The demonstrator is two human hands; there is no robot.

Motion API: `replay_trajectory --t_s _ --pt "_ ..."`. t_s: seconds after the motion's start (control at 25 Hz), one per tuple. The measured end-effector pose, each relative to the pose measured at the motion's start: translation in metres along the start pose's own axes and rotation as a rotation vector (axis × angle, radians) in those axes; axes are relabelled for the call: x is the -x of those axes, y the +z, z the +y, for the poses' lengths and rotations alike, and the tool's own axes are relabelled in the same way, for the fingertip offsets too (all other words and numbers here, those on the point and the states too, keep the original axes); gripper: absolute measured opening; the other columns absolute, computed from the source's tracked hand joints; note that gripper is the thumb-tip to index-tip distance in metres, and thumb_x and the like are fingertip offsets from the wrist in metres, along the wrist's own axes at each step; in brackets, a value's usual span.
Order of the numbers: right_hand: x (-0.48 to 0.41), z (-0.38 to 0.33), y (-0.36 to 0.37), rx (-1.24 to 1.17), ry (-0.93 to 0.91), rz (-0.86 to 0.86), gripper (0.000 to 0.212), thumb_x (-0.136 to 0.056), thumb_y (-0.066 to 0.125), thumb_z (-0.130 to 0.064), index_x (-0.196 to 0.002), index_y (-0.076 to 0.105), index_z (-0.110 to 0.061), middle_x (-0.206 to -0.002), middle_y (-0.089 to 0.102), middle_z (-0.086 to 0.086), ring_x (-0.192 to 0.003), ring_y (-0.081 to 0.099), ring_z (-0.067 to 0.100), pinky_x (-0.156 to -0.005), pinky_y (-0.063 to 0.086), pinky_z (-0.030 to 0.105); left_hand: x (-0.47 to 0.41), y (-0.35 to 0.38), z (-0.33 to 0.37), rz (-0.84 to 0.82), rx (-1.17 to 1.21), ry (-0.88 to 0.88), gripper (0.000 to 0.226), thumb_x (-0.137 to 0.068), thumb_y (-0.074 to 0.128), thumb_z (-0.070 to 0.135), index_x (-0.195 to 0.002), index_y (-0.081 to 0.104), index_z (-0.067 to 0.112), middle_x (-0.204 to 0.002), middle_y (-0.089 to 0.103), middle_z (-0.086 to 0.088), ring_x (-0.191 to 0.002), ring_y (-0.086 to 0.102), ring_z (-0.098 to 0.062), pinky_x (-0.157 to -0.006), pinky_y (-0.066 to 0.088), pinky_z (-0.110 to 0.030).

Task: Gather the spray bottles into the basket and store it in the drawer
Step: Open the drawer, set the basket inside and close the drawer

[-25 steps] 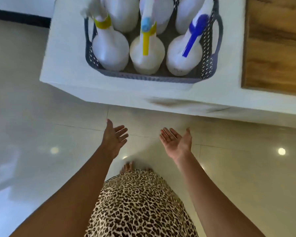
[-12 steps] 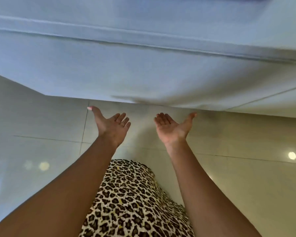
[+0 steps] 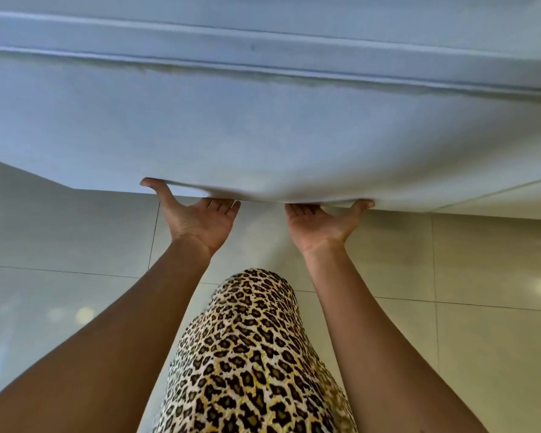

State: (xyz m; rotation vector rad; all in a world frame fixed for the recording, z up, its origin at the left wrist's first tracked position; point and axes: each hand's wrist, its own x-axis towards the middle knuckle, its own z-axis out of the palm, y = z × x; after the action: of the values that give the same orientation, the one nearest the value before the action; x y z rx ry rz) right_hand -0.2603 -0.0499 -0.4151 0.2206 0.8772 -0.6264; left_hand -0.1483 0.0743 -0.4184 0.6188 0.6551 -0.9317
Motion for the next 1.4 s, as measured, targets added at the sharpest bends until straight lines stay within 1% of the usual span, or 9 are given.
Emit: replay_trajectory --t_s 0.28,0.56,0.68,0.84,0.96,1.04,1.12,1.2,1.4 --pt "0.021 0.006 -0.019 -0.020 0.013 0.050 0.107 -0.064 0.043 -0.085 -0.129 0.044 0.000 -0.132 0.051 0.020 -0.121 0.051 0.032 -0.111 0.035 0.043 0.027 -0.018 -0.008 0.054 0.008 -0.027 0.121 -0.055 0.052 0.084 -0.134 0.033 -0.005 -0.132 0.050 -0.017 -0.121 0.051 -0.032 -0.111 0.034 -0.043" --pt "0.042 0.003 -0.042 0.060 0.042 0.078 0.107 -0.069 0.036 -0.084 -0.133 0.039 0.001 -0.138 0.045 0.017 -0.127 0.045 0.027 -0.115 0.029 0.037 0.054 -0.033 -0.007 0.101 -0.124 -0.105 0.125 -0.060 0.037 0.088 -0.141 0.018 -0.005 -0.149 0.031 -0.017 -0.139 0.028 -0.030 -0.117 0.016 -0.042" --pt "0.062 0.002 -0.041 0.281 0.053 0.198 0.098 -0.080 0.024 -0.077 -0.141 0.023 0.001 -0.149 0.031 0.020 -0.137 0.031 0.031 -0.118 0.020 0.039 0.074 -0.026 -0.003 0.155 -0.228 -0.103 0.104 -0.076 0.028 0.078 -0.142 0.021 -0.002 -0.149 0.032 -0.014 -0.139 0.027 -0.032 -0.117 0.018 -0.042" --pt "0.138 0.029 -0.033 0.500 0.078 0.231 0.069 -0.093 0.029 -0.057 -0.133 0.037 -0.001 -0.137 0.045 0.023 -0.123 0.048 0.033 -0.105 0.037 0.042 0.140 -0.003 -0.010 0.132 -0.391 -0.093 0.065 -0.093 0.025 0.054 -0.134 0.042 0.006 -0.139 0.049 -0.008 -0.131 0.041 -0.028 -0.111 0.029 -0.038" --pt "0.214 0.055 -0.022 0.962 -0.110 0.198 0.036 -0.096 0.041 -0.039 -0.114 0.053 -0.011 -0.119 0.061 0.011 -0.103 0.060 0.021 -0.093 0.048 0.038 0.205 0.018 -0.024 0.148 -0.815 0.027 0.044 -0.095 0.033 0.042 -0.125 0.051 0.014 -0.135 0.053 -0.007 -0.124 0.049 -0.023 -0.110 0.033 -0.036" --pt "0.260 0.057 -0.010 1.416 -0.457 0.051 0.023 -0.093 0.050 -0.031 -0.112 0.052 -0.019 -0.114 0.060 0.000 -0.107 0.056 0.013 -0.098 0.048 0.038 0.248 0.033 -0.028 0.171 -1.325 0.393 0.037 -0.090 0.049 0.038 -0.123 0.050 0.023 -0.134 0.053 -0.002 -0.124 0.048 -0.017 -0.102 0.038 -0.027" --pt "0.281 0.045 0.010 1.845 -0.837 -0.120 0.036 -0.091 0.053 -0.029 -0.124 0.044 -0.019 -0.132 0.051 0.004 -0.126 0.045 0.015 -0.105 0.042 0.033 0.272 0.049 -0.021 0.068 -1.775 0.836 0.057 -0.084 0.057 0.037 -0.135 0.037 0.020 -0.145 0.039 0.002 -0.134 0.034 -0.015 -0.103 0.032 -0.022" --pt "0.277 0.027 0.039 2.167 -1.169 -0.200 0.050 -0.090 0.054 -0.031 -0.134 0.039 -0.012 -0.145 0.040 0.015 -0.139 0.030 0.027 -0.111 0.031 0.038 0.268 0.071 -0.008 -0.065 -2.047 1.110 0.069 -0.082 0.057 0.033 -0.140 0.028 0.009 -0.151 0.025 -0.005 -0.141 0.019 -0.025 -0.112 0.020 -0.034" --pt "0.239 -0.001 0.079 2.749 -0.983 -0.275 0.090 -0.088 0.048 -0.051 -0.145 -0.004 -0.006 -0.157 -0.002 0.014 -0.144 -0.004 0.029 -0.118 0.001 0.039 0.231 0.093 0.030 -0.060 -2.581 0.871 0.092 -0.083 0.052 0.045 -0.145 -0.004 0.007 -0.156 -0.005 -0.014 -0.141 -0.016 -0.028 -0.114 -0.007 -0.040"
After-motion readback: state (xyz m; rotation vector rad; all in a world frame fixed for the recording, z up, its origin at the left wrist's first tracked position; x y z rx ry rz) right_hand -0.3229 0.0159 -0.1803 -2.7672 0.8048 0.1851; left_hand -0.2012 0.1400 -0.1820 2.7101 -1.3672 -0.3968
